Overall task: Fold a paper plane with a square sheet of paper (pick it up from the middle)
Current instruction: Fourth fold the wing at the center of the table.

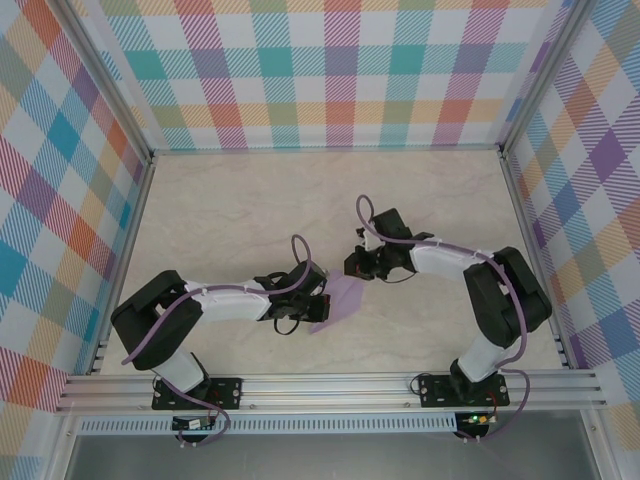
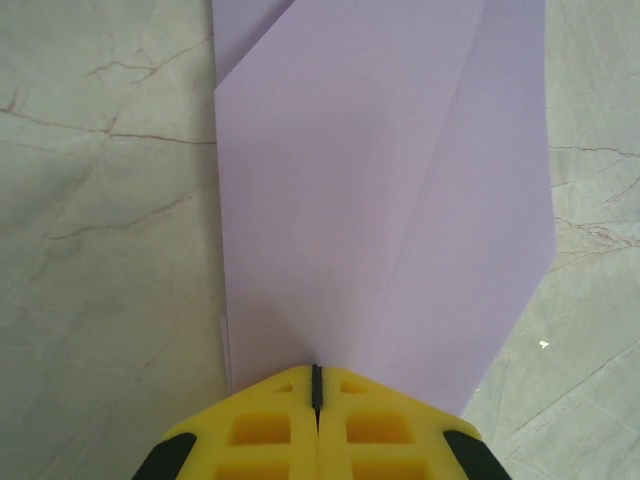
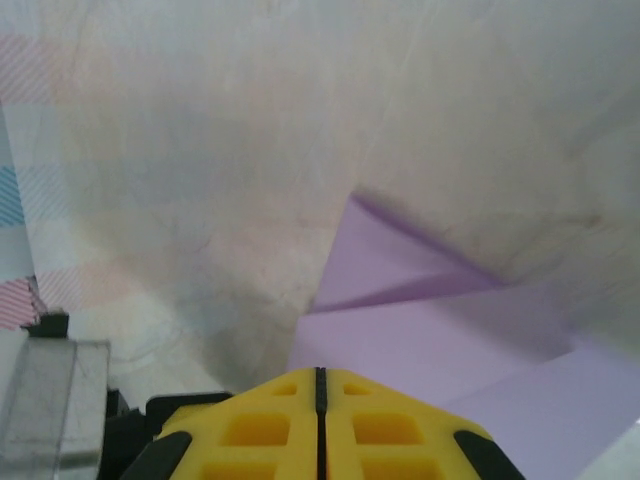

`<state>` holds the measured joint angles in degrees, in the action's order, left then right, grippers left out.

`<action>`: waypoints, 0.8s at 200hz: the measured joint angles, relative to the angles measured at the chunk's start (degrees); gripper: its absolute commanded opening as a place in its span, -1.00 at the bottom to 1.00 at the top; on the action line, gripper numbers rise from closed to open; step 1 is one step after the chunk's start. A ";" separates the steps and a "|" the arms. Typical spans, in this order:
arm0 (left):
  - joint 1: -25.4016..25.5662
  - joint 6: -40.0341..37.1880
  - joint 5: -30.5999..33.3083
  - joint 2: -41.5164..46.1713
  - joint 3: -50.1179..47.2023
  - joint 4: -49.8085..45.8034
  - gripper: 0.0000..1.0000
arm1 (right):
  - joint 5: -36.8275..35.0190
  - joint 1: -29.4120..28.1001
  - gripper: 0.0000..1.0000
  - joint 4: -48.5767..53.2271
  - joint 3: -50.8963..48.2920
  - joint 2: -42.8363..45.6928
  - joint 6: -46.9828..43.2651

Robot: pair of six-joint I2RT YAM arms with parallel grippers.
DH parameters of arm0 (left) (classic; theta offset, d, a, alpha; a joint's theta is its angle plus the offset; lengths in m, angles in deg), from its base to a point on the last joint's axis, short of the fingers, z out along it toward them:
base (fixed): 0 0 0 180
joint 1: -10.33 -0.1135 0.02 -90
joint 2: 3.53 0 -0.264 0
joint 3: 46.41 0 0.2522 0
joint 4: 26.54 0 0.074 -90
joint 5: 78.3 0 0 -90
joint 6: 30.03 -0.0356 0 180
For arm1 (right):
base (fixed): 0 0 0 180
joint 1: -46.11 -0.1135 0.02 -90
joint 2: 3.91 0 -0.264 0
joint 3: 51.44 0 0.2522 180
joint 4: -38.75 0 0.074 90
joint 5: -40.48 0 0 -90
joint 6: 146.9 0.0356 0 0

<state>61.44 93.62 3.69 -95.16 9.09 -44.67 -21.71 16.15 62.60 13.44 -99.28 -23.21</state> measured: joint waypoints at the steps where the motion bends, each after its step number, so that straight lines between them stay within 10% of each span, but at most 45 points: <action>1: 0.00 0.02 -0.02 0.00 0.00 0.00 -1.00 | 0.11 -0.15 -0.85 -0.04 -0.11 -0.07 0.09; 160: -0.76 7.43 -0.94 2.19 0.98 -0.04 -0.89 | 3.69 -2.80 -0.89 -5.07 -2.12 -8.41 4.63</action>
<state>60.68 101.05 2.75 -92.97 10.07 -44.71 -18.02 13.35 57.53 11.32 -107.70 -18.58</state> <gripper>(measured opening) 0.044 0.057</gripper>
